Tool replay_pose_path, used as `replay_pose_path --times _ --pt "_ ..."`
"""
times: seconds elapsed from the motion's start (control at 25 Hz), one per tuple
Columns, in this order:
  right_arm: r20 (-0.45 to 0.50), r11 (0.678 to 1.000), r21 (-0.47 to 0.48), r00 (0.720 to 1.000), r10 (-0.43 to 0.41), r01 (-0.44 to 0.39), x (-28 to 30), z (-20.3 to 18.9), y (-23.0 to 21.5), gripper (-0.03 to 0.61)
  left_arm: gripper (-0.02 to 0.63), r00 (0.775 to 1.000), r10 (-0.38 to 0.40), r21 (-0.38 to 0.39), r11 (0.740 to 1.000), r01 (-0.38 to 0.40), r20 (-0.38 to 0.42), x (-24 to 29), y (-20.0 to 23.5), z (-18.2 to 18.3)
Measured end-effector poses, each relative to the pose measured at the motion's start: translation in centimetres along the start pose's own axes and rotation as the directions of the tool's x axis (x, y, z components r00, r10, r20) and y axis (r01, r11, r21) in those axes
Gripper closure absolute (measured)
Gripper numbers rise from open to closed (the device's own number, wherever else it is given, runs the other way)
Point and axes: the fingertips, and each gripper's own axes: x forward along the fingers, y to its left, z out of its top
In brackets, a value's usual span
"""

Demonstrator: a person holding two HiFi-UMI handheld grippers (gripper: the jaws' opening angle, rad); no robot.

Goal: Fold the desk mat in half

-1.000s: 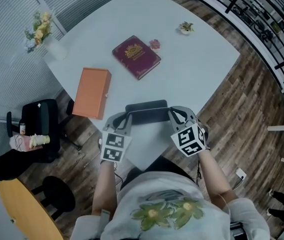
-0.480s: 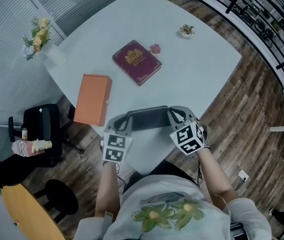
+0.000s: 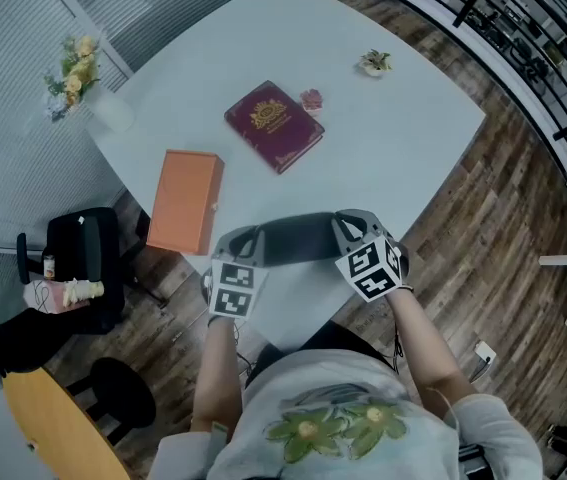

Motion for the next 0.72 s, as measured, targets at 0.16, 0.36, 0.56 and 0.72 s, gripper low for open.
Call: replay_pose_path --times 0.16,0.36,0.56,0.72 --pt "-0.018 1.000 0.004 1.000 0.012 -0.012 0.8 -0.5 -0.1 0.551 0.595 1.000 0.002 -0.001 1.000 -0.002 -0.014 1.0 0.3 -0.5" --pt "-0.045 1.000 0.005 0.999 0.024 -0.024 1.9 -1.1 -0.1 0.551 0.595 0.999 0.002 -0.012 1.000 -0.002 -0.041 2.4 0.6 -1.6" --pt "-0.085 0.999 0.012 0.996 0.037 -0.036 3.2 -2.3 -0.2 0.551 0.595 0.997 -0.009 -0.014 1.000 0.008 -0.076 3.7 0.6 -2.4" --pt "-0.116 0.998 0.020 0.992 0.056 -0.054 4.5 -3.4 -0.1 0.551 0.595 0.994 -0.014 -0.020 1.000 0.012 -0.109 4.7 0.6 -3.1"
